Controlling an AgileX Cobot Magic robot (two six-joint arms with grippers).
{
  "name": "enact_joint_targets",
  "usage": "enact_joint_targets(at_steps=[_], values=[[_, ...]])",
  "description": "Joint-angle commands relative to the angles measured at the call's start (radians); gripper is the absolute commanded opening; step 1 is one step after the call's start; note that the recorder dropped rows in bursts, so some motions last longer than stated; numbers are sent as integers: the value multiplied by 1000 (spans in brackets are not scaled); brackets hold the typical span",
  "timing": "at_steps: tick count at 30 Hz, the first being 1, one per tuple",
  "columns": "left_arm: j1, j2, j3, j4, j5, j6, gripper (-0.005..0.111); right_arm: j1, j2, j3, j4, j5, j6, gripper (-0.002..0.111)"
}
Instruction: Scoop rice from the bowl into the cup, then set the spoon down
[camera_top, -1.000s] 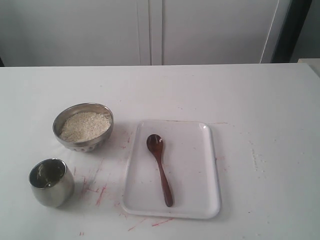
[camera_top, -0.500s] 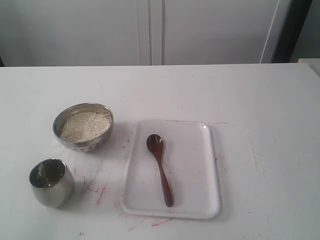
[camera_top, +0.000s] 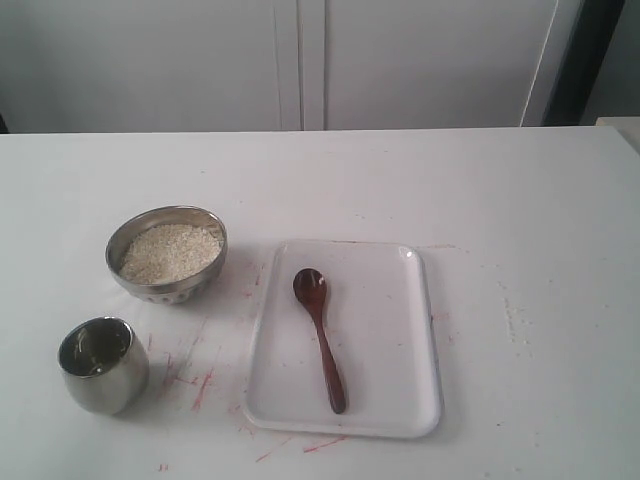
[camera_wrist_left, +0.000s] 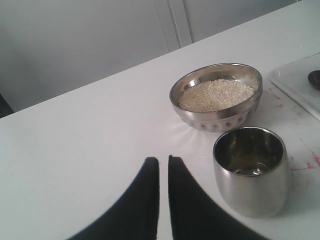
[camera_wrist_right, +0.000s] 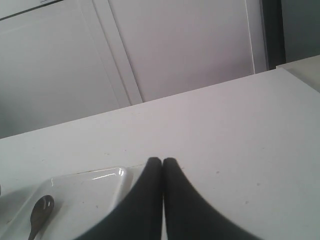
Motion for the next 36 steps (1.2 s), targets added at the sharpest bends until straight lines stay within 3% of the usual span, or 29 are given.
enact_joint_targets(at_steps=[1, 11, 21, 36], values=[[-3, -1, -3, -7, -6, -1, 14, -3, -5, 7, -1, 0, -1, 0], [-3, -1, -3, -7, -6, -1, 14, -3, -5, 7, -84, 197, -3, 0], [-3, -1, -3, -7, -6, -1, 14, -3, -5, 7, -280, 211, -4, 0], [-3, -1, -3, -7, -6, -1, 14, -3, -5, 7, -281, 213, -4, 0]])
